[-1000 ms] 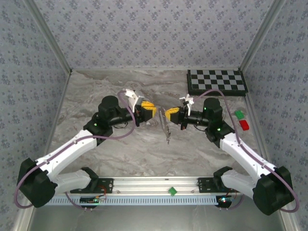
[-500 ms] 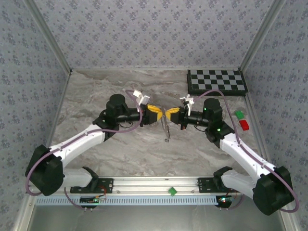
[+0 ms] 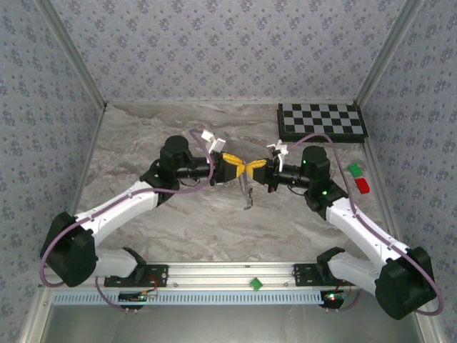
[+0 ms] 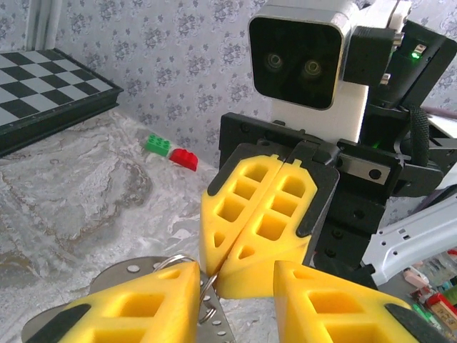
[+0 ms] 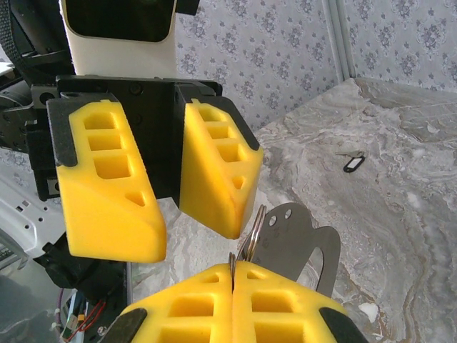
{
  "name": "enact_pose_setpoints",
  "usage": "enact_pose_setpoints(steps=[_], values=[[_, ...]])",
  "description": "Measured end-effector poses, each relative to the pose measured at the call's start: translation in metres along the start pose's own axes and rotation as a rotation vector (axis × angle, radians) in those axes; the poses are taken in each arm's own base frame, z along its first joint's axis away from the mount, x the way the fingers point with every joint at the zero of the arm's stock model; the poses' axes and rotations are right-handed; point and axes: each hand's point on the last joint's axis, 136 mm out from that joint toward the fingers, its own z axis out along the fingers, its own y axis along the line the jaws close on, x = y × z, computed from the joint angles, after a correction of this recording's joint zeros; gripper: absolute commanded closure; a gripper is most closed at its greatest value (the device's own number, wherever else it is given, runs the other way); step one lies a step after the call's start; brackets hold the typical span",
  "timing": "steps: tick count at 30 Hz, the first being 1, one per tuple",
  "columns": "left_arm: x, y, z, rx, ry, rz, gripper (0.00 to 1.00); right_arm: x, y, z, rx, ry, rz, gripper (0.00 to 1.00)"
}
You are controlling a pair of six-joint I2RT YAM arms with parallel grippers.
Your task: Put the keys on the keyring
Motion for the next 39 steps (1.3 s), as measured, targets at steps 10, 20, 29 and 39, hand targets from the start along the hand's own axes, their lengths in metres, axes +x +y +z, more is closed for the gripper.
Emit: enact_pose_setpoints(steps=[10, 20, 29, 39], values=[[0.012, 0.007, 0.005, -0.026, 0.045, -0.001, 0.70, 0.001, -0.001, 0.000, 0.003, 0.001, 0.002, 1.00], [0.018, 0.011, 0.004, -0.042, 0.067, 0.000, 0.84, 0.001, -0.001, 0.000, 0.002, 0.001, 0.005, 1.00], [0.018, 0.013, 0.006, -0.066, 0.068, 0.022, 1.00, 0.000, -0.003, -0.001, 0.008, -0.001, 0.007, 1.00], [0.011, 0.015, 0.006, -0.105, 0.023, 0.049, 1.00, 0.001, -0.006, -0.012, 0.098, -0.037, -0.002, 0.62]])
